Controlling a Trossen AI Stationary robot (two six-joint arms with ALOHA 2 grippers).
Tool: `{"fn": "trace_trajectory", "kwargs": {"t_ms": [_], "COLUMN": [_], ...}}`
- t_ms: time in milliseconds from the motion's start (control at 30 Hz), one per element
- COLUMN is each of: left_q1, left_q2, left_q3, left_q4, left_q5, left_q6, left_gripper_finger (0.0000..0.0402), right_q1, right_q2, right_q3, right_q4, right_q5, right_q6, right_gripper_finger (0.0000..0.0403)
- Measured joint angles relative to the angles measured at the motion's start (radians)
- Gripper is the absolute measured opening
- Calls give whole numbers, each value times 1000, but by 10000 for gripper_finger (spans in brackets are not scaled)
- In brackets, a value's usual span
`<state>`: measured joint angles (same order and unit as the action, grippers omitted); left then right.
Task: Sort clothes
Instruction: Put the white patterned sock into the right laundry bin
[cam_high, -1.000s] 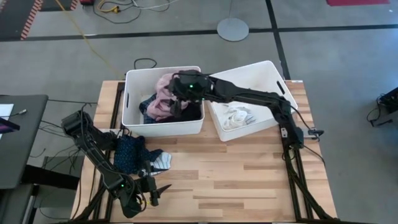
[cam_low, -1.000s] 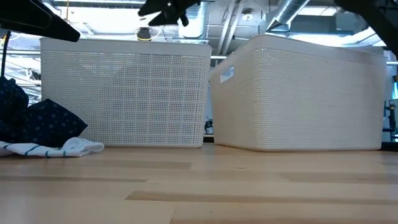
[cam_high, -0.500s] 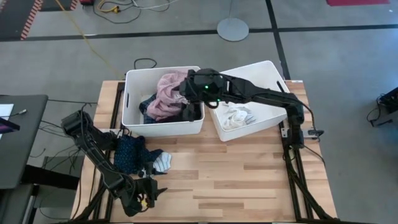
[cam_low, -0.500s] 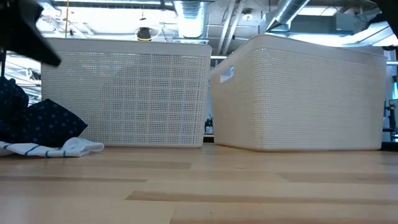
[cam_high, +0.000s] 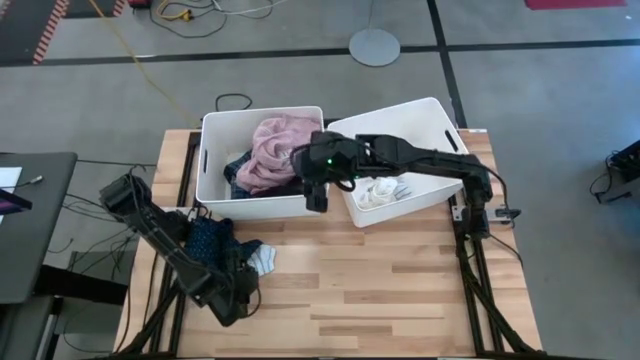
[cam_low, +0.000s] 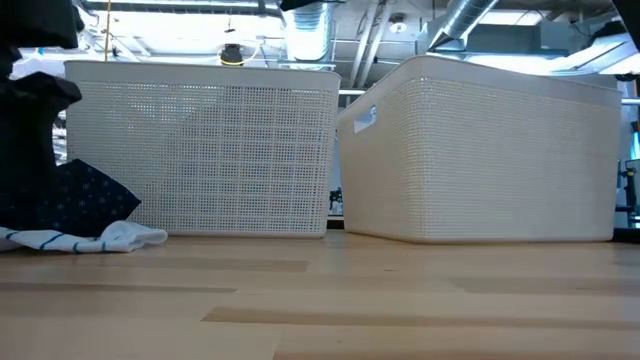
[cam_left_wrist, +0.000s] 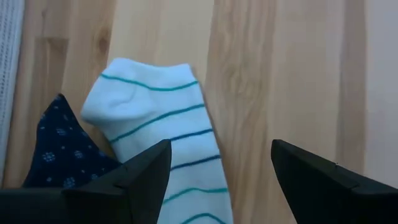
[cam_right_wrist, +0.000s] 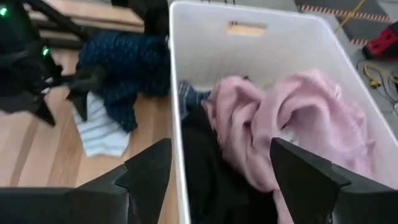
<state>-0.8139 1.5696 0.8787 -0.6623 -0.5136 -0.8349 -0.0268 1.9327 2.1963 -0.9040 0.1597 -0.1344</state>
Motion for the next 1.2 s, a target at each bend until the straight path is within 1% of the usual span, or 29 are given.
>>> {"fn": "trace_trajectory", "kwargs": {"t_ms": [167,367,433,533,633,733,767,833,967,1000,1100,1200], "left_q1": [40,88,104,131,161,175,175,175,176,177,177,172], "left_q2": [0,0,0,0,-5,-4,-4,-3,-3,-3,-3,-17], "left_q3": [0,-1,-17,-76,-135,-159,-159,-156,-153,-153,-153,-134], "left_q4": [-16,-66,-25,74,147,154,155,156,163,163,167,161], "left_q5": [53,106,151,222,246,252,246,231,212,206,194,176], "left_q6": [24,48,78,114,121,138,143,164,222,228,239,257], "left_gripper_finger": [262,228,216,208,207,195,182,145,36,19,7,4], "right_q1": [48,125,155,198,235,268,277,292,312,316,324,331], "right_q2": [0,0,0,0,0,0,0,0,0,0,0,1], "right_q3": [0,0,0,0,0,0,0,0,0,0,-8,-11], "right_q4": [-72,-139,-159,-190,-209,-219,-219,-219,-218,-218,-215,-227], "right_q5": [7,8,22,59,98,138,145,160,161,162,180,189], "right_q6": [3,19,26,36,53,64,69,80,95,103,120,135], "right_gripper_finger": [290,290,290,290,290,290,290,290,290,290,290,290]}}
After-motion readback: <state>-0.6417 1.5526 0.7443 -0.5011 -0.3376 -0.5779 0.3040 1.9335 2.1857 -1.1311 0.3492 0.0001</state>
